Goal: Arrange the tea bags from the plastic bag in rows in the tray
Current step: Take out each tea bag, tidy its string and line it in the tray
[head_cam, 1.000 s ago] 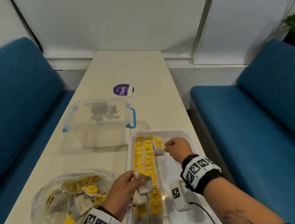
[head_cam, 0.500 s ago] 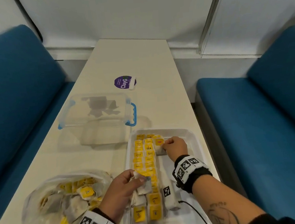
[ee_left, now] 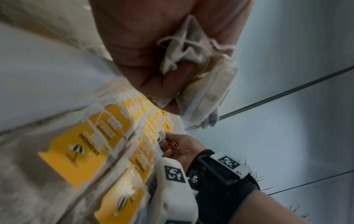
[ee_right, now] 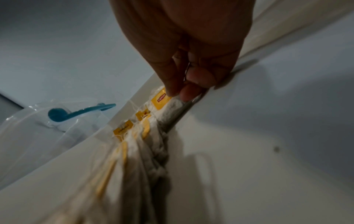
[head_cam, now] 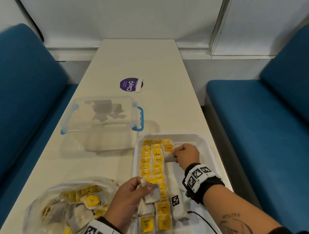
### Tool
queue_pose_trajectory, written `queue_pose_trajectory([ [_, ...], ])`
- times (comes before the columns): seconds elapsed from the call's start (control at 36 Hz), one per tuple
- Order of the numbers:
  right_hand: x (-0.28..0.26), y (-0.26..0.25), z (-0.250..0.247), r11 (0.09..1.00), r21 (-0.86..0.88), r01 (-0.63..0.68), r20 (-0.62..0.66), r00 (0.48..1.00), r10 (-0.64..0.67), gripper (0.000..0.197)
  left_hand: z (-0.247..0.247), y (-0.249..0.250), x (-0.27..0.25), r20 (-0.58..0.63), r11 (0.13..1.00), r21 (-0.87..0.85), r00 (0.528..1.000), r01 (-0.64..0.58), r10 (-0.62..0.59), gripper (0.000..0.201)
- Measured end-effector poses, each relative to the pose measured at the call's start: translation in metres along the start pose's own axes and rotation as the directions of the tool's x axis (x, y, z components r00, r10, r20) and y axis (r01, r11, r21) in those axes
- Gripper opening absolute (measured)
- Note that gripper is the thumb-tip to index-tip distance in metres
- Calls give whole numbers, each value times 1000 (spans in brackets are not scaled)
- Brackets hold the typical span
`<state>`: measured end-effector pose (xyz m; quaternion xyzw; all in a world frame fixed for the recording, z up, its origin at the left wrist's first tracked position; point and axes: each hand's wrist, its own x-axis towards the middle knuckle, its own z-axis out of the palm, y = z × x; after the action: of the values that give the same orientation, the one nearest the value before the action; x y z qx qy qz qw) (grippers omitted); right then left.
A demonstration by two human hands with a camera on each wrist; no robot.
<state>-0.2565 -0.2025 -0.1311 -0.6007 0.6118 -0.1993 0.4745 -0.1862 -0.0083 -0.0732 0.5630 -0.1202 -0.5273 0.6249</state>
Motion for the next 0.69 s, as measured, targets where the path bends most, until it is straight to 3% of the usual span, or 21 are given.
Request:
queue_pose_trajectory([
  [0.22, 0, 0, 0, 1000, 20, 23, 50, 998, -24, 17, -1, -2, 1, -9, 999, -37, 1000, 17, -17, 16],
  [0.28, 0, 1, -2, 999, 2, 45, 51, 998, -45, 8, -1, -2, 2, 2, 998, -53, 1000, 28, -28, 8],
  [0.39, -5, -4, -11, 997, 65, 43, 9, 999, -44, 42, -1, -1, 2, 29, 995, -98, 999, 36, -33, 4],
  [0.47, -22, -21, -27, 989, 151, -8, 155, 988, -16, 28, -1, 1, 1, 42, 995, -98, 999, 28, -24, 14],
  [0.53, -38, -31, -40, 990, 143, -5, 367, 929, -48, 21, -1, 2, 1, 46, 996, -90, 999, 15, -11, 18],
  [0.58, -55, -38, -51, 995, 89, 42, 546, 834, -84, 24, -2, 2, 1, 47, 998, -64, 999, -4, 7, 19],
  [0.69, -85, -41, -60, 987, -41, 156, 710, 700, -81, 20, 2, 3, 1, 44, 999, 8, 998, -51, 51, 8],
])
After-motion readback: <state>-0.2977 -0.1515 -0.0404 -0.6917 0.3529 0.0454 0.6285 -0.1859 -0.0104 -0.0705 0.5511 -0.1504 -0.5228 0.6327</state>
